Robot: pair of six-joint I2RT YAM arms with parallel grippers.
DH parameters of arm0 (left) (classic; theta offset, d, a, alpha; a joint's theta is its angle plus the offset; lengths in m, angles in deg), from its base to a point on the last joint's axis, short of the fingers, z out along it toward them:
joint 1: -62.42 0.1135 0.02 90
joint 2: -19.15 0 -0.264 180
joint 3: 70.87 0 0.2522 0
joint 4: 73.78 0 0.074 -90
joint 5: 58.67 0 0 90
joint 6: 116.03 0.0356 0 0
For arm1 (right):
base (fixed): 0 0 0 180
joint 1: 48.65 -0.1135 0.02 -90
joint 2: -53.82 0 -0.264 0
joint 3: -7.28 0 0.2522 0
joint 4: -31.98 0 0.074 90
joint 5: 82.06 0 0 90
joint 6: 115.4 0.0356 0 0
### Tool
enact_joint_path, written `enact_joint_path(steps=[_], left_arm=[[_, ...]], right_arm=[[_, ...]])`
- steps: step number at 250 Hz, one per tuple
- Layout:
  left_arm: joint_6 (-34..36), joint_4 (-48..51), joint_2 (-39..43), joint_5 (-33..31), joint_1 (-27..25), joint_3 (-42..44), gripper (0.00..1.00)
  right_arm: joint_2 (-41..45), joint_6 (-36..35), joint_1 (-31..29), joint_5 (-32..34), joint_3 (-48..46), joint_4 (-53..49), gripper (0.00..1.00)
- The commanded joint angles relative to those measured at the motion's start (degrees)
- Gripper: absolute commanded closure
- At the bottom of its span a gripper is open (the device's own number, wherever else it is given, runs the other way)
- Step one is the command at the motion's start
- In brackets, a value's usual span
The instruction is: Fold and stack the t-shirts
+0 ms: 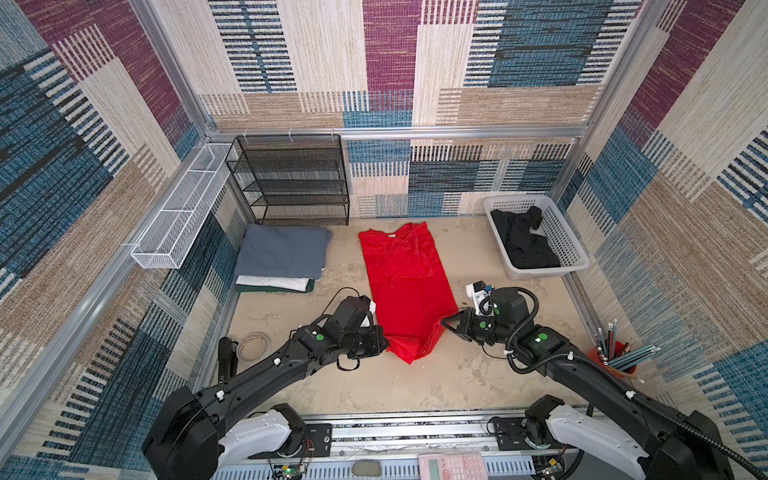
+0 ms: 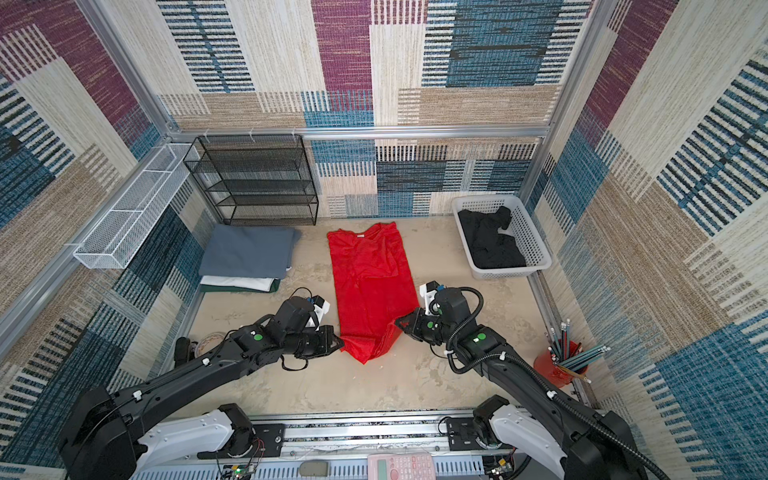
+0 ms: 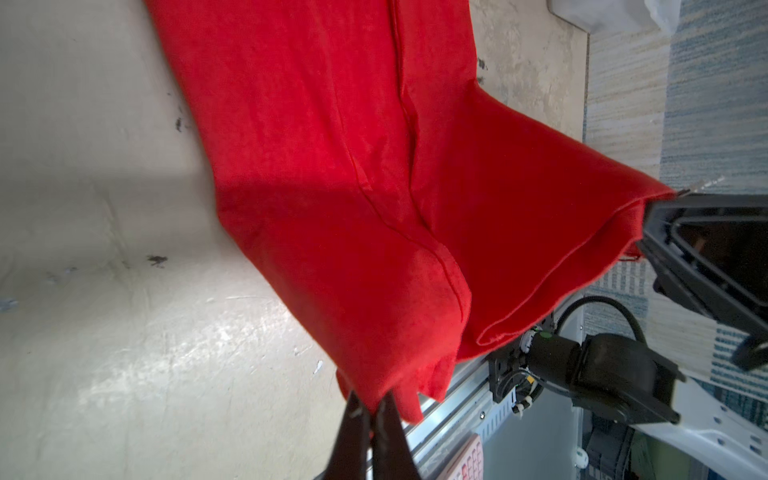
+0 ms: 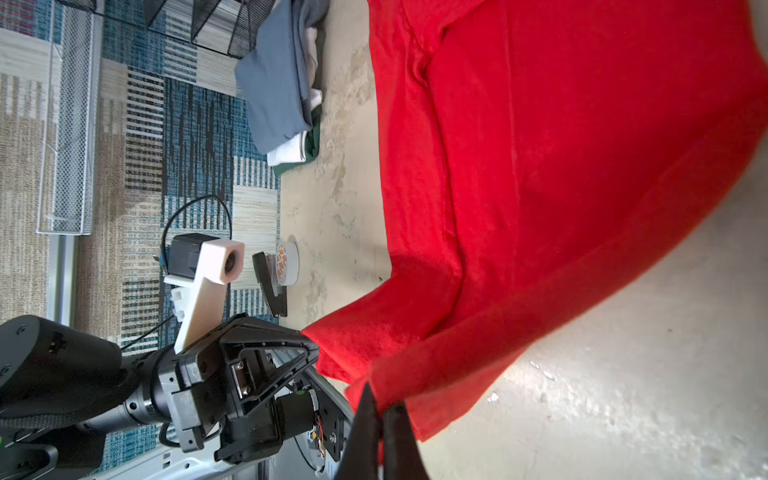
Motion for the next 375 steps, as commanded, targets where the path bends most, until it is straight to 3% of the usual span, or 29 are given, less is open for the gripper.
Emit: enact_joint_path(steps=[1, 98, 152, 283, 375], left_arm=[[-1.65, 1.7, -1.22, -1.79, 1.11, -2.07, 1.0], [-1.41, 9.51, -11.93, 0.01, 3.49, -13.23, 1.0], [-1.14, 12.17, -13.84, -1.43, 4.82, -15.94, 1.0], [1.31, 11.32, -20.04, -6.65, 10.13, -24.27, 1.0], [2.99, 11.3, -26.64, -5.86, 12.32, -28.47, 1.0]], right_arm=[[-1.61, -0.57, 0.71, 0.82, 0.91, 5.21, 1.0], [-8.46, -6.0, 3.99, 5.29, 7.21, 4.45, 1.0], [-12.7, -7.88, 5.47, 6.12, 9.33, 5.9, 1.0], [-22.87, -11.89, 7.63, 6.76, 15.22, 9.18, 1.0], [-30.04, -13.2, 7.77, 8.29, 19.08, 10.37, 1.0]])
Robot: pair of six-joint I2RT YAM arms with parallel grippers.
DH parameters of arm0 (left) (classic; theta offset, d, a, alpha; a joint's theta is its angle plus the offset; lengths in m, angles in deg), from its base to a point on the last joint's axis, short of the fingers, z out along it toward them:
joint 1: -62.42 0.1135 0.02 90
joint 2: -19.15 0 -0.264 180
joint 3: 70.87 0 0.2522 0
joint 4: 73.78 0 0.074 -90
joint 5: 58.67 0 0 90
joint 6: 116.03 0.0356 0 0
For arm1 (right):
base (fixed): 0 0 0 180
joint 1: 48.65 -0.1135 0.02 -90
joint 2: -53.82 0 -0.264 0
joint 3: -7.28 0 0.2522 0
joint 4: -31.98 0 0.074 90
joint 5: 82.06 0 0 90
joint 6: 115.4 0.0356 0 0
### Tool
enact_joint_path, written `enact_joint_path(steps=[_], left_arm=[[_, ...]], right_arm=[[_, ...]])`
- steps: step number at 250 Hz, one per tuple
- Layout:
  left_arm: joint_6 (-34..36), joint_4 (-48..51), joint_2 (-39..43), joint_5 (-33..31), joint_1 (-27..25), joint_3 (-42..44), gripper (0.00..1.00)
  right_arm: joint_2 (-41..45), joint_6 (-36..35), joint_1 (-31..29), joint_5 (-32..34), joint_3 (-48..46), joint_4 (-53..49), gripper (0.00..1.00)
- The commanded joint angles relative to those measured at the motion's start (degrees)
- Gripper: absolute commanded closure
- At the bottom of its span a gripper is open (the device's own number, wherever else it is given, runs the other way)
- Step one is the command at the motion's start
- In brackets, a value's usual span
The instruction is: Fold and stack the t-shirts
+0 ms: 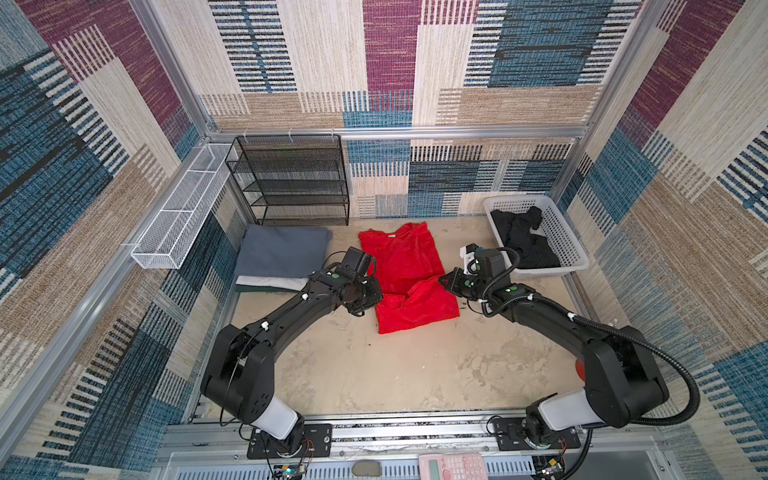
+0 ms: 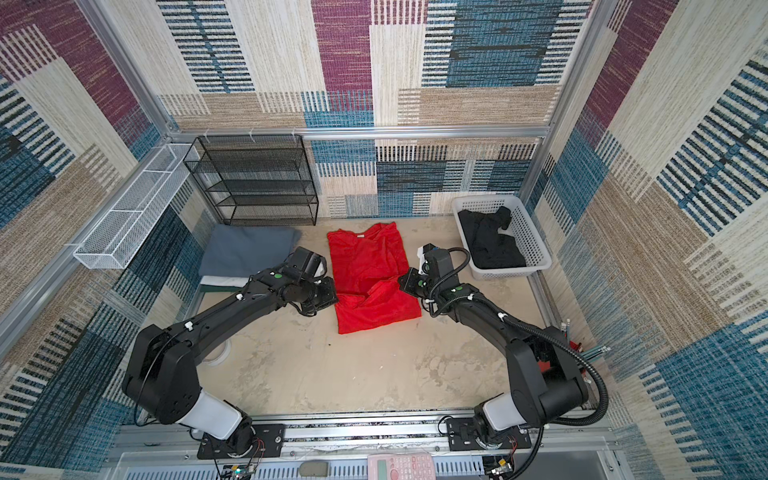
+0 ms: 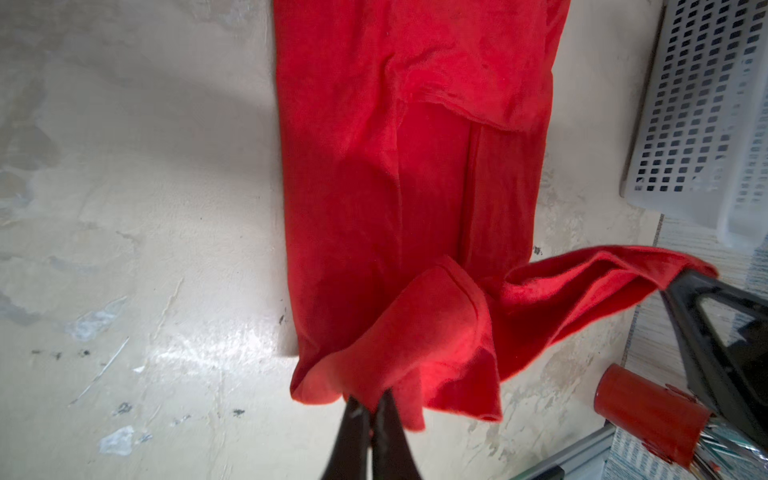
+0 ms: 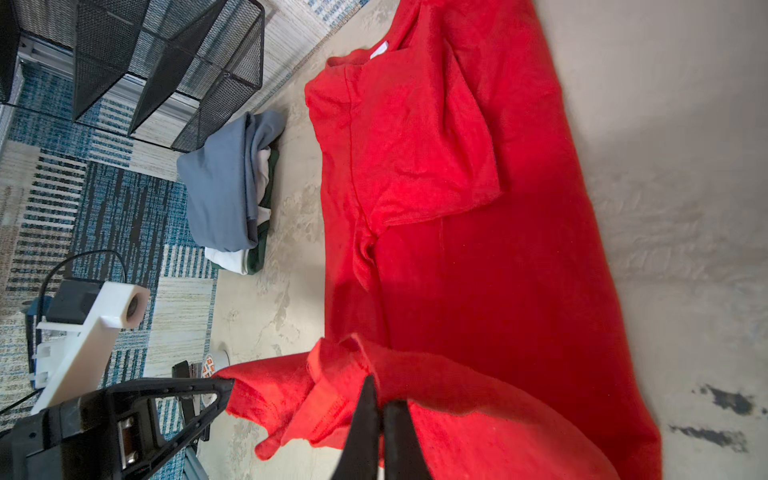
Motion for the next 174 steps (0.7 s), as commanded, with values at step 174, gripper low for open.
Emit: enact_joint_path(steps=[174], left_arm=[[3.76, -2.28, -14.42, 4.72, 5.26, -8.36, 1.0]], right_arm=[[-13.75, -3.18, 0.55, 3.41, 9.12, 0.91, 1.0]])
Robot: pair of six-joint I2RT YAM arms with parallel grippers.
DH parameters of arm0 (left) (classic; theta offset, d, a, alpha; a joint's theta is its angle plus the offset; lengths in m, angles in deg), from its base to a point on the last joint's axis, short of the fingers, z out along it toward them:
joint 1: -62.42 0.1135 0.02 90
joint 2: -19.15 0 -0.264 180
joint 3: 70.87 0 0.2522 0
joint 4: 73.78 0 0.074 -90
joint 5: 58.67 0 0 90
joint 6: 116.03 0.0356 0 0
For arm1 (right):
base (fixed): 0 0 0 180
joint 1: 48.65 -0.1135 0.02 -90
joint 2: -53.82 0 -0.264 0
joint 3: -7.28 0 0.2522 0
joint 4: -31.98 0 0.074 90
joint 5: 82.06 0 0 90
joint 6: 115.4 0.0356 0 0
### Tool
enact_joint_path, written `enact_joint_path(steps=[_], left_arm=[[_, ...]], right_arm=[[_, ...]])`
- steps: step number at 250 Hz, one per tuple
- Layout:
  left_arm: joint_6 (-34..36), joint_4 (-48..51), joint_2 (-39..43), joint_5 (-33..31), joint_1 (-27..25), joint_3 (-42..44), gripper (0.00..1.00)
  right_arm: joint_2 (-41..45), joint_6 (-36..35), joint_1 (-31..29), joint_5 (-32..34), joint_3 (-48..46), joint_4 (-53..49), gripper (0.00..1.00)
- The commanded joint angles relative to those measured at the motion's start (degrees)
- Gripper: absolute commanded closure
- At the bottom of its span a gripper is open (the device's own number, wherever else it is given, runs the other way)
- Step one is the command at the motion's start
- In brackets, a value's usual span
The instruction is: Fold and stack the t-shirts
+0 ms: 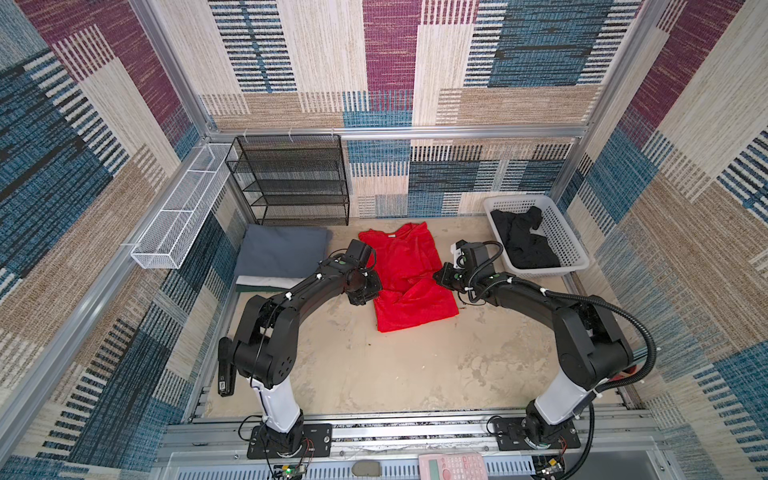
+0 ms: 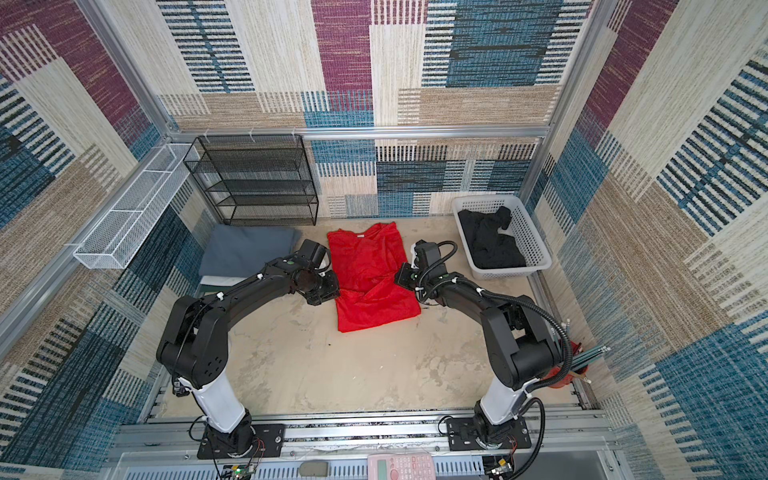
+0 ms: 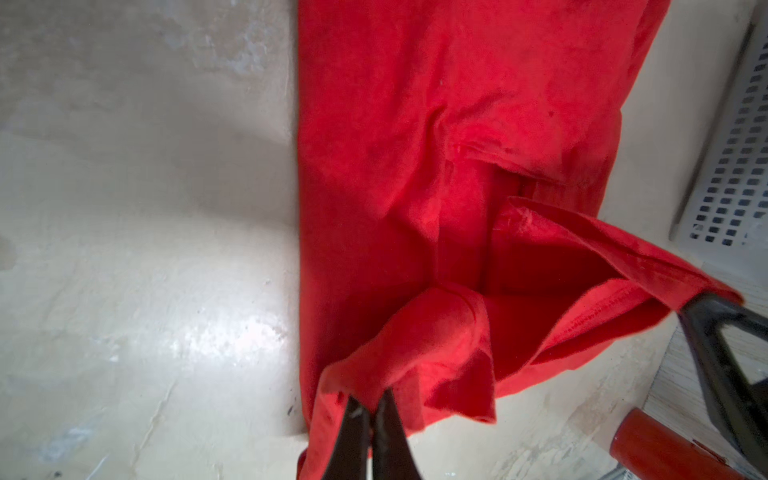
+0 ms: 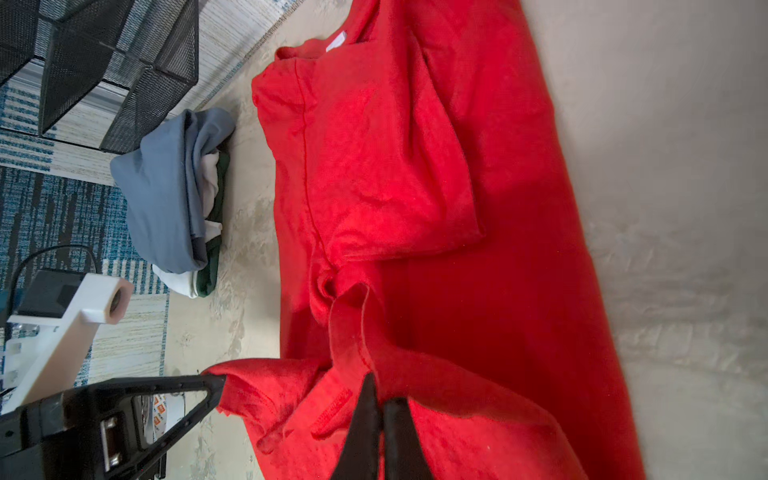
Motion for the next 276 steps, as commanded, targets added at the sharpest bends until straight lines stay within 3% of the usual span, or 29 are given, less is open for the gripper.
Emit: enact_joint_path(steps=[1, 67, 82, 86, 100, 113, 142, 213, 276], left_arm=[[1.82, -1.07, -1.62, 2.34, 0.73, -1.45, 1.0], [2.42, -1.45, -5.03, 5.12, 1.91, -4.13, 1.0], [3.03, -1.73, -5.16, 5.94, 2.1, -4.77, 1.0], [3.16, -1.75, -5.14, 5.97, 2.08, -4.96, 0.93], [3.59, -1.74, -4.5, 5.12, 2.15, -5.26, 0.57], [4.26, -1.92, -3.5, 4.42, 2.13, -5.29, 0.29], [6.51, -0.66, -0.93, 1.19, 2.1, -5.73, 0.03], [10.33, 2.5, 4.49, -3.3, 2.16, -4.48, 0.01], [10.19, -0.52, 13.99, -4.31, 2.08, 5.47, 0.02]], right_arm=[[-1.03, -0.77, 0.06, 1.33, 1.17, 0.5, 1.0], [-4.2, -1.47, 0.33, 1.21, 3.11, -0.8, 1.0], [-4.92, -2.23, 0.41, 0.48, 4.33, -1.81, 0.79], [-5.03, -2.48, 0.47, 0.37, 4.61, -2.05, 0.71], [-4.8, -3.05, 0.47, 0.64, 5.13, -2.71, 0.38], [-4.06, -3.51, 0.57, 1.08, 5.11, -2.9, 0.22], [-1.86, -4.64, 0.67, 2.49, 5.07, -3.9, 0.01], [4.19, -6.44, 0.84, 5.79, 2.5, -6.84, 0.01], [10.09, -5.92, 1.18, 5.48, -5.4, -7.79, 0.01]])
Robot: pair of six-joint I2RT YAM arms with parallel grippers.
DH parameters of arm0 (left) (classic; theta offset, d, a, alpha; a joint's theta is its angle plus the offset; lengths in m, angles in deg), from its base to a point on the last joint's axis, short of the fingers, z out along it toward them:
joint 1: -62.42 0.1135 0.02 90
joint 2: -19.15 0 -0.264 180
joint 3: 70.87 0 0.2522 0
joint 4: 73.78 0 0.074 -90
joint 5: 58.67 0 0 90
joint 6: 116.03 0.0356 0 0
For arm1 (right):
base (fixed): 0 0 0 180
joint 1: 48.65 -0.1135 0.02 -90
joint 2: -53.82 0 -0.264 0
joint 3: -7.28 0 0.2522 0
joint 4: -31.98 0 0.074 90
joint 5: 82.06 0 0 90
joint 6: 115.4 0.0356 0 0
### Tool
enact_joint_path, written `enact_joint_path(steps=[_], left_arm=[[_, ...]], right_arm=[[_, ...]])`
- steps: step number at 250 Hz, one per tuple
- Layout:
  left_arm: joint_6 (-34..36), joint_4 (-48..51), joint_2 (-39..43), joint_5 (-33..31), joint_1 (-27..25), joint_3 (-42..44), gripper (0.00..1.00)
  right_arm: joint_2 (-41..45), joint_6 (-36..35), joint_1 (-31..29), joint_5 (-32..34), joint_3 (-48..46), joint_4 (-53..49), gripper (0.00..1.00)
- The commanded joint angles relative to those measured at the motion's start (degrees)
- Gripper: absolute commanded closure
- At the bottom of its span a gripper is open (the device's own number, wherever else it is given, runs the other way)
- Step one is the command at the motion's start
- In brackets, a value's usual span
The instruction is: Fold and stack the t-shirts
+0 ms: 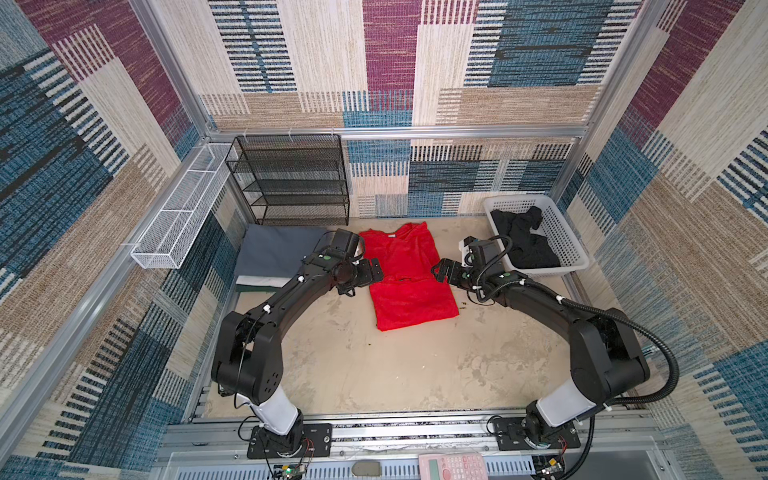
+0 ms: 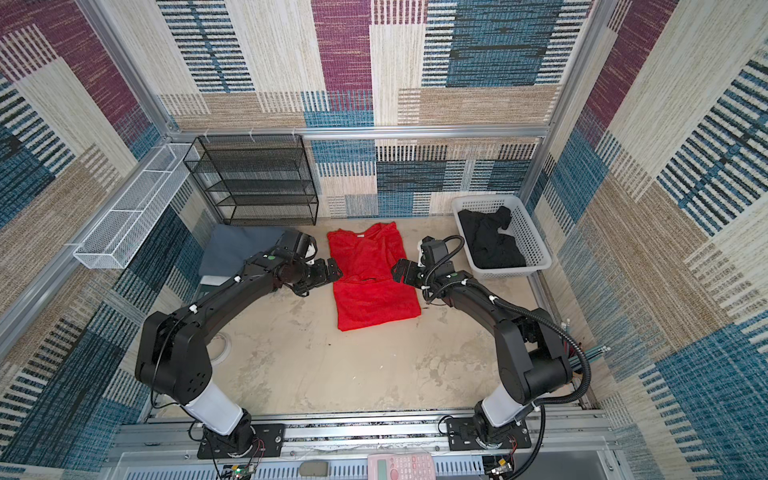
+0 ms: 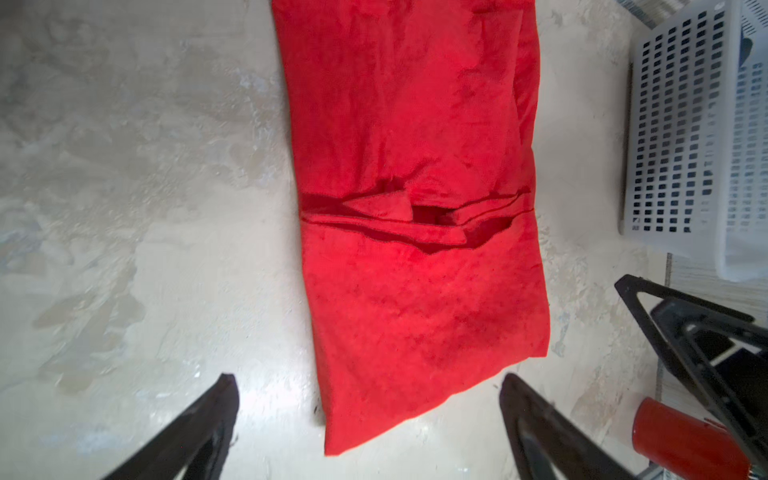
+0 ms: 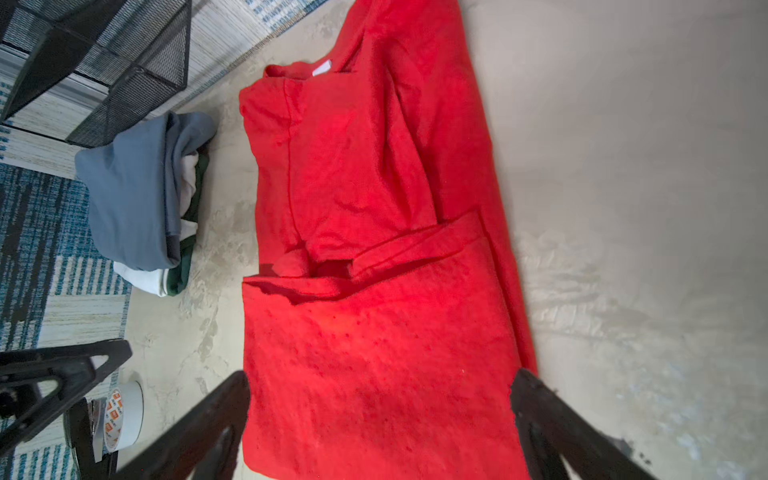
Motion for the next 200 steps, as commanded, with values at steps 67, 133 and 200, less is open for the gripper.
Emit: enact_joint_path(steps=[67, 133, 200], left_arm=[[-4.75, -9.1, 11.13, 2.26, 0.01, 18.3, 0.02], [-10.65, -15.55, 12.04, 6.55, -2.39, 25.93, 0.01], [-16.74, -21.28, 10.21, 5.56, -7.52, 29.16, 0.03]], right_arm=[[8.23, 4.9, 3.28, -4.82, -16.94, 6.88, 0.06], [7.9, 7.45, 4.77, -8.64, -22.71, 12.71, 0.19], [4.98, 11.13, 5.65, -11.93, -26.08, 19.2, 0.29]])
